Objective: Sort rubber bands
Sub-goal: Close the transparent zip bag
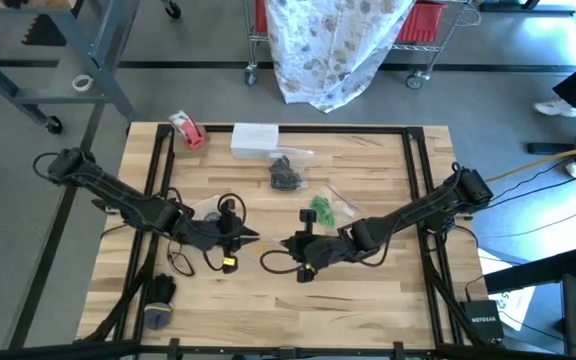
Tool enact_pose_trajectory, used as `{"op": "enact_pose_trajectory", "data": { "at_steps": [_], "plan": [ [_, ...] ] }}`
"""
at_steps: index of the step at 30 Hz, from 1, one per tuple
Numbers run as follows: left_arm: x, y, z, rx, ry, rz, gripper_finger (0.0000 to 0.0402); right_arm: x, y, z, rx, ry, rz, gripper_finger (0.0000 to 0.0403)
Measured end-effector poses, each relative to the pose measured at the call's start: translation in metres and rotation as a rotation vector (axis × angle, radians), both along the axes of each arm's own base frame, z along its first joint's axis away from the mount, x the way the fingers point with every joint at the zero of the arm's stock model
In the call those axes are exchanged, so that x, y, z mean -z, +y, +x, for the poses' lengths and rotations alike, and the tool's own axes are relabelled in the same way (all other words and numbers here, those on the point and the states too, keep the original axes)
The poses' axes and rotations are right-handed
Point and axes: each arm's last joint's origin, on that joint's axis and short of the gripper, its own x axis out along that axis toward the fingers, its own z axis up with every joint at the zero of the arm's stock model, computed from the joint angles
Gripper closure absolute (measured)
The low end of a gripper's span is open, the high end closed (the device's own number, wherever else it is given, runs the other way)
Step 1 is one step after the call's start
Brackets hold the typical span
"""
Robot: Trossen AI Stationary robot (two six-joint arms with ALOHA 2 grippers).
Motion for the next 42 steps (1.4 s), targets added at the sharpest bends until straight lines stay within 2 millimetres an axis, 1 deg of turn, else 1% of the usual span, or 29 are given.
{"op": "enact_pose_trajectory", "data": {
  "at_steps": [6, 9, 13, 15, 17, 19, 22, 25, 29, 32, 35, 37, 42],
  "plan": [
    [-0.019, 0.002, -0.006, 0.004, -0.019, -0.011, 0.0271, 0.002, -0.001, -0.001, 0.034, 0.011, 0.037, 0.0402],
    [-0.028, 0.002, -0.007, -0.004, -0.053, -0.047, 0.023, 0.002, -0.001, -0.001, 0.052, 0.004, 0.062, 0.0402],
    [-0.026, -0.003, 0.0, 0.037, -0.075, -0.114, 0.0189, 0.001, -0.001, -0.001, 0.079, -0.005, 0.098, 0.0402],
    [-0.02, -0.008, 0.005, 0.066, -0.057, -0.123, 0.0175, 0.001, -0.001, -0.001, 0.095, -0.01, 0.12, 0.0402],
    [-0.016, -0.012, 0.01, 0.089, -0.051, -0.114, 0.0168, 0.002, -0.001, -0.001, 0.111, -0.014, 0.143, 0.0402],
    [-0.015, -0.014, 0.015, 0.094, -0.028, -0.093, 0.0167, 0.002, -0.001, -0.001, 0.121, -0.016, 0.158, 0.0402],
    [-0.028, -0.012, 0.023, 0.083, 0.013, -0.046, 0.0168, 0.002, -0.001, -0.001, 0.123, -0.013, 0.159, 0.0402],
    [-0.034, -0.01, 0.034, 0.058, 0.068, -0.005, 0.0168, 0.002, -0.001, -0.001, 0.123, -0.014, 0.159, 0.0402],
    [-0.026, -0.01, 0.052, 0.082, 0.144, -0.025, 0.0168, 0.002, -0.001, -0.001, 0.125, -0.015, 0.152, 0.0402],
    [-0.019, -0.006, 0.063, 0.066, 0.192, -0.023, 0.0168, 0.002, -0.001, -0.001, 0.126, -0.014, 0.15, 0.0402],
    [-0.014, -0.001, 0.067, 0.042, 0.246, -0.011, 0.0168, 0.002, -0.001, -0.001, 0.125, -0.014, 0.15, 0.0402],
    [-0.013, 0.002, 0.067, 0.04, 0.262, -0.035, 0.0168, 0.002, -0.001, -0.001, 0.125, -0.014, 0.149, 0.0402],
    [-0.006, 0.002, 0.064, 0.058, 0.314, -0.089, 0.0168, 0.002, -0.001, -0.001, 0.126, -0.014, 0.144, 0.0402]
  ]
}}
